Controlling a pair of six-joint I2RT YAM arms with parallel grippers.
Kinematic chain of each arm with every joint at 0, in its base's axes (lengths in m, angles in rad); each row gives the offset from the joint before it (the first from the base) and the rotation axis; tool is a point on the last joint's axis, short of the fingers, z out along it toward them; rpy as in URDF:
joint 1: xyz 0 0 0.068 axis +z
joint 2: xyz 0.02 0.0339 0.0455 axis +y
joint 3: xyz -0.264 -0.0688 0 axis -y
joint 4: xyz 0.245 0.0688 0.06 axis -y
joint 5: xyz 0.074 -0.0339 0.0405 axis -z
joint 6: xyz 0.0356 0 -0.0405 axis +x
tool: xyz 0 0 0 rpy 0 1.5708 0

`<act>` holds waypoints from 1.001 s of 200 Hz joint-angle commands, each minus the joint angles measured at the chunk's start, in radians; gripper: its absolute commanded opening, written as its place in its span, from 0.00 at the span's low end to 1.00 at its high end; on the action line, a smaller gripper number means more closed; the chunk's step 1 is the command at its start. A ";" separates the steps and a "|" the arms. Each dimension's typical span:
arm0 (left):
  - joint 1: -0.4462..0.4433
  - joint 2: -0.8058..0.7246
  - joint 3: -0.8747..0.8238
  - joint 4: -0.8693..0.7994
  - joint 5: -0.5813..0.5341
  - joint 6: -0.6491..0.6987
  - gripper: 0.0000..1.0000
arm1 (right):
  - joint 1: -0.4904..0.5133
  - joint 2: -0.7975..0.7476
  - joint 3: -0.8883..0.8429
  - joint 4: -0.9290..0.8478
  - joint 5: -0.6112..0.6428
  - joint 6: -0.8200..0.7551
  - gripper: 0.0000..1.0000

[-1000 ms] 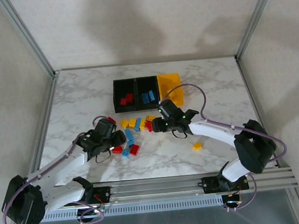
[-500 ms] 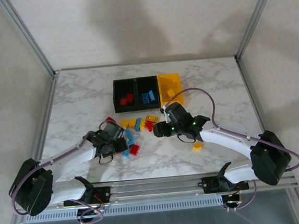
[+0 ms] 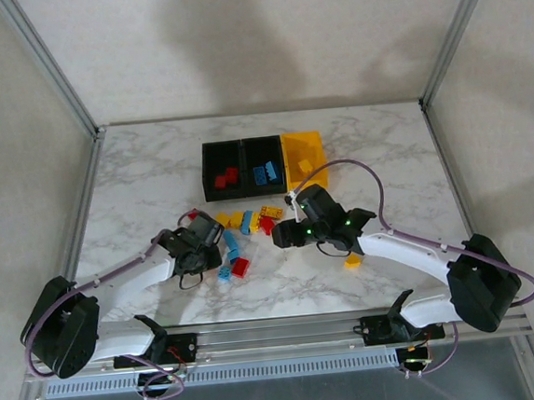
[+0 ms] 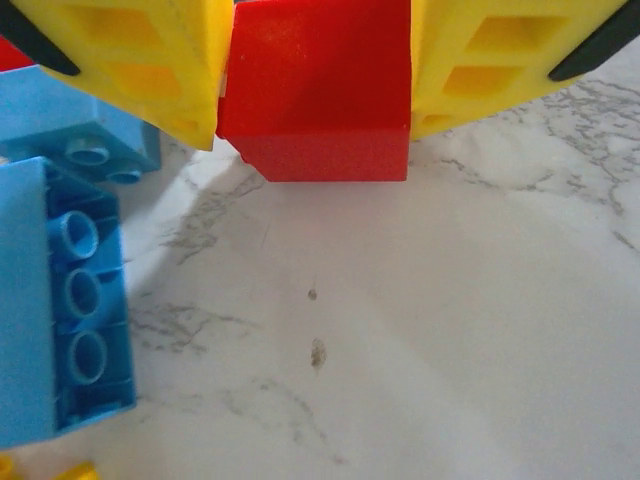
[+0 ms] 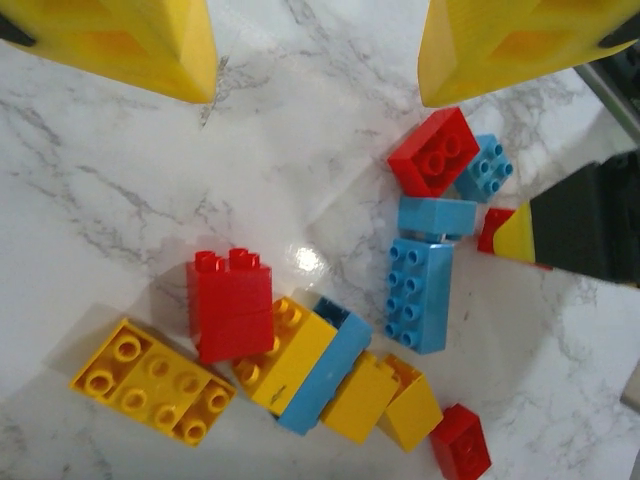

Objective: Sort the legos into containers by color
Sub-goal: Pick up the lego from the middle-left of the table, then place the lego in the container.

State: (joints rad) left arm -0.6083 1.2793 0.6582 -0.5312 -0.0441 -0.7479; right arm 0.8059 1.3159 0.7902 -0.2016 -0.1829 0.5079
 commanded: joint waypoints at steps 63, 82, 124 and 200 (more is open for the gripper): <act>0.043 0.057 0.255 -0.065 -0.090 0.103 0.21 | 0.010 -0.077 -0.040 0.063 -0.066 -0.015 0.55; 0.058 0.126 0.351 -0.058 -0.100 0.135 0.21 | 0.011 -0.081 -0.050 0.082 -0.072 0.003 0.55; 0.123 0.310 0.593 -0.070 -0.128 0.204 0.21 | 0.011 -0.122 -0.080 0.091 -0.054 0.032 0.55; 0.206 0.641 0.946 -0.108 -0.142 0.273 0.22 | 0.013 -0.166 -0.127 0.098 -0.018 0.098 0.54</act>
State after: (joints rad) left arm -0.4202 1.8404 1.5208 -0.5934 -0.1585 -0.5198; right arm 0.8059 1.1759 0.6762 -0.1158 -0.2287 0.5777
